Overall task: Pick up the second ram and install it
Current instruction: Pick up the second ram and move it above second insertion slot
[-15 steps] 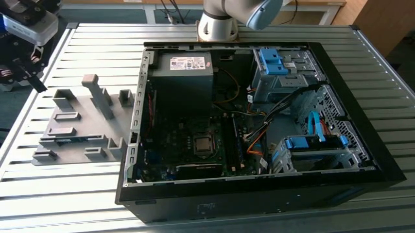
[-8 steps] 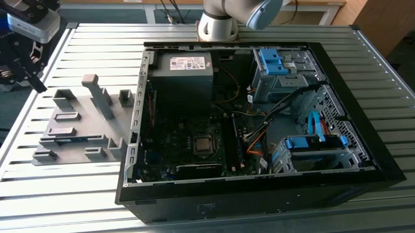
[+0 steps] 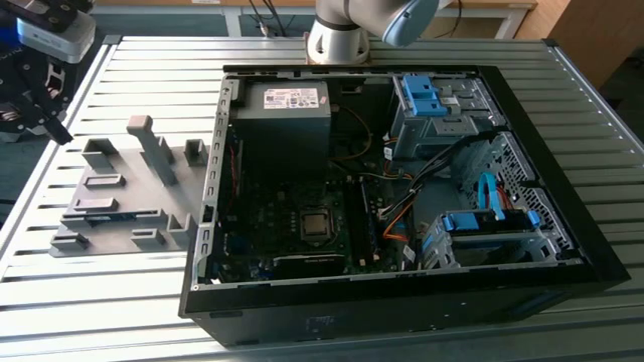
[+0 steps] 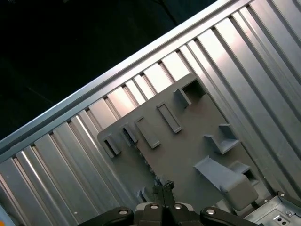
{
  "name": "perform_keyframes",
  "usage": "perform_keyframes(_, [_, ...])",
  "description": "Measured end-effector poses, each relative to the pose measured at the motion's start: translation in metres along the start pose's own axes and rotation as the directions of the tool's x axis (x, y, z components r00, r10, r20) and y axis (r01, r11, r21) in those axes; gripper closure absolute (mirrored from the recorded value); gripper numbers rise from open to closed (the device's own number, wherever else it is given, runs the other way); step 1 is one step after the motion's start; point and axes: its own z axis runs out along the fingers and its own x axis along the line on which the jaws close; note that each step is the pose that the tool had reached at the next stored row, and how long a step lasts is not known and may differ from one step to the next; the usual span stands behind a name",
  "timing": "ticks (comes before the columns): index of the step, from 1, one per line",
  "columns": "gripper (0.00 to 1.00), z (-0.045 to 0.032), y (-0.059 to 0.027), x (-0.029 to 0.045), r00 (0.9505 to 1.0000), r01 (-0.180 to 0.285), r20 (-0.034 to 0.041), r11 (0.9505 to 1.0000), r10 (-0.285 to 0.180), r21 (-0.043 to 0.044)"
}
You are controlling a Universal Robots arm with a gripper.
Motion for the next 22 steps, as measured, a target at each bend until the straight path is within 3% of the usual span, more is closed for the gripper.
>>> perform_keyframes(11, [0.89,0.0006,0.0005,0.0003,0.9954,0.095,-0.0035,0.9955,-0.095,-0.0005])
perform_keyframes(22, [0.89,0.0006,0.0005,0.0004,0.994,0.11,-0.004,0.994,-0.11,-0.0005])
